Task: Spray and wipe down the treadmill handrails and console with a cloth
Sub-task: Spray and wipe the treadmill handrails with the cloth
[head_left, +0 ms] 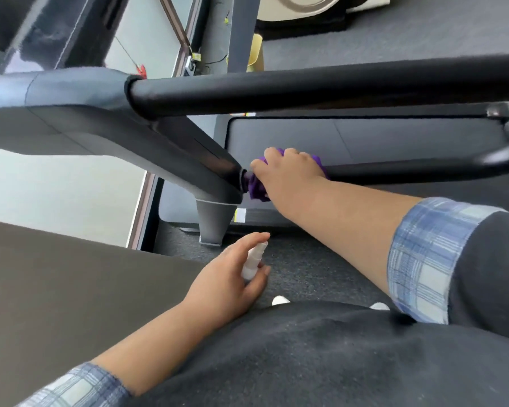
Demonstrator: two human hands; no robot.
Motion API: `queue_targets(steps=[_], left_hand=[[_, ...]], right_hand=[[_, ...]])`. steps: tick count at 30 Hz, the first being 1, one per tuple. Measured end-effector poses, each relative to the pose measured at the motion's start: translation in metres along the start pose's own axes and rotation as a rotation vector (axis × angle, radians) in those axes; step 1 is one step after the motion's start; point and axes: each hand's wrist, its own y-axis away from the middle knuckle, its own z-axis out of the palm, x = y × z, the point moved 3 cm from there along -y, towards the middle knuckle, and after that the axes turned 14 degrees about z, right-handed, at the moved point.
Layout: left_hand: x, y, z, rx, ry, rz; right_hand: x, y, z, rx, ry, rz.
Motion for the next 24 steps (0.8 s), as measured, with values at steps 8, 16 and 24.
queue_targets(steps=[8,16,24], left_hand=[[0.043,-0.07,0.021,-0.114,0.059,0.266],[0.064,-0.094,0.026,-0.081,0.109,0.407],[0.073,-0.1,0.036,-0.066,0.155,0.435]], right_hand=[[0.111,0.056,-0.005,0.025,0.077,0.185],[0.159,0.077,-0.067,0.106,0.312,0.293],[0.208,0.085,-0.042,0.029,0.398,0.336]])
